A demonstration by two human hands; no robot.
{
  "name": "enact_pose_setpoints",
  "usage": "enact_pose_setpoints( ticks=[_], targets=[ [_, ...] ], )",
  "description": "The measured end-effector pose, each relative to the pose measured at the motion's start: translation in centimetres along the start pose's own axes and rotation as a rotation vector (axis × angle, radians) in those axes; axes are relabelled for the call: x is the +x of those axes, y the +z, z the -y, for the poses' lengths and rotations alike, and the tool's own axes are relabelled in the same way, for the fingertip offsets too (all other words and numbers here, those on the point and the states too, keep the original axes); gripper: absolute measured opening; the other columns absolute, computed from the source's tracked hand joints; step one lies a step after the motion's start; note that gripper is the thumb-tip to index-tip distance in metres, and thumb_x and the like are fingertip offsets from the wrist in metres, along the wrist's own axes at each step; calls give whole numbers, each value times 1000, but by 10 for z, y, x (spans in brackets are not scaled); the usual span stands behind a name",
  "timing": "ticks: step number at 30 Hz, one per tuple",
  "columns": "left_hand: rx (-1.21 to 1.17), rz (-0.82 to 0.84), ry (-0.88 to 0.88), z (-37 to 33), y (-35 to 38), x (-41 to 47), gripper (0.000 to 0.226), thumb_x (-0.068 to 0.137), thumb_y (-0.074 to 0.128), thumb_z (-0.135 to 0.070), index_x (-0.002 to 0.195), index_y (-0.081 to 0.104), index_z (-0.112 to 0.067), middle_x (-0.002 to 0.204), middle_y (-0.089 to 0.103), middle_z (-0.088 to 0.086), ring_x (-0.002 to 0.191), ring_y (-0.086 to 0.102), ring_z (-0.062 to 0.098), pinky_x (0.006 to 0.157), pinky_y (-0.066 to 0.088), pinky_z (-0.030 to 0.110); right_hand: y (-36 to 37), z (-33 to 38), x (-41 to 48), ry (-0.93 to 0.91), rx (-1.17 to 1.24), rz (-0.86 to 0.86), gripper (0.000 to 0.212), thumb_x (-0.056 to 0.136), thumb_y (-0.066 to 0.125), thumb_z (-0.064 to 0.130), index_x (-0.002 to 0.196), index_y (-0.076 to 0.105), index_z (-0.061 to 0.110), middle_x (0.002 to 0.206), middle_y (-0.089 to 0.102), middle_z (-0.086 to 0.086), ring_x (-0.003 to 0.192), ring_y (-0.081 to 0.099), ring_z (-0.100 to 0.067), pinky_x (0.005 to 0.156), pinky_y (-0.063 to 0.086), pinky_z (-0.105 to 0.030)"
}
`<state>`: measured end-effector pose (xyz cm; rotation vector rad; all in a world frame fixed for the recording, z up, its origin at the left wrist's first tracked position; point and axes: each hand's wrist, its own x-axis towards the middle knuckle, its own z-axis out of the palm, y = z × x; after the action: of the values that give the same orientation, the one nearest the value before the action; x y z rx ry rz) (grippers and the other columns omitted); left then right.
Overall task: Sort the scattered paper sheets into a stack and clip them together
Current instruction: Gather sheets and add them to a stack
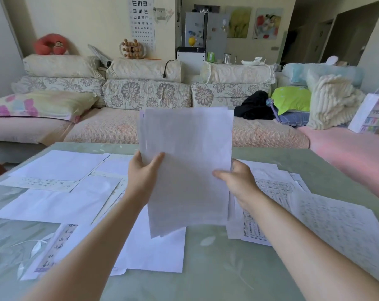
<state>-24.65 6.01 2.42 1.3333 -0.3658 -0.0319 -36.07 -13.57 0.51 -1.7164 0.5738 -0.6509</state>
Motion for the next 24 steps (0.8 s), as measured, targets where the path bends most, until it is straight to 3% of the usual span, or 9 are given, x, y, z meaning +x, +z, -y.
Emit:
enact_pose_setpoints(
  ticks=[4,8,12,18,22,24],
  targets=[
    [2,-27,198,-17,13,-17,19,89,68,-17,101,61,-30,91,72,-11,84,70,5,70,55,21,-7,16,-11,-126,-26,-72,15,84,72,15,98,70,20,94,76,1,89,72,-18,82,56,-35],
    [34,-49,202,-17,19,-25,21,84,75,-23,96,57,-26,88,68,-7,79,67,7,66,53,26,-16,15,-19,-48,-119,-10,14,85,72,26,98,69,23,96,74,8,93,70,-13,84,54,-34],
    [55,-79,264,-27,21,-24,21,83,76,-20,93,57,-20,86,66,-5,74,64,6,63,53,22,-21,17,-26,-90,-66,29,15,86,70,18,100,67,24,96,75,5,92,71,-15,85,57,-40],
    [54,-95,313,-30,21,-31,11,88,70,-20,88,59,-23,80,66,-7,72,64,5,65,50,22,-8,12,-35,-69,21,52,33,81,66,5,106,65,26,99,75,9,92,71,-8,85,58,-36],
    [14,-130,327,-48,20,-28,28,90,66,-36,70,48,-28,61,42,-15,59,39,2,60,35,19,-3,14,-33,-94,59,-54,29,77,59,4,98,63,23,94,72,1,90,70,-21,80,57,-46],
    [-54,-156,276,-59,19,-22,35,90,65,-42,64,47,-25,54,36,-16,54,32,3,52,28,18,1,17,-34,-115,94,-30,32,77,61,5,101,62,25,95,72,2,91,70,-19,80,57,-44]
  ],
)
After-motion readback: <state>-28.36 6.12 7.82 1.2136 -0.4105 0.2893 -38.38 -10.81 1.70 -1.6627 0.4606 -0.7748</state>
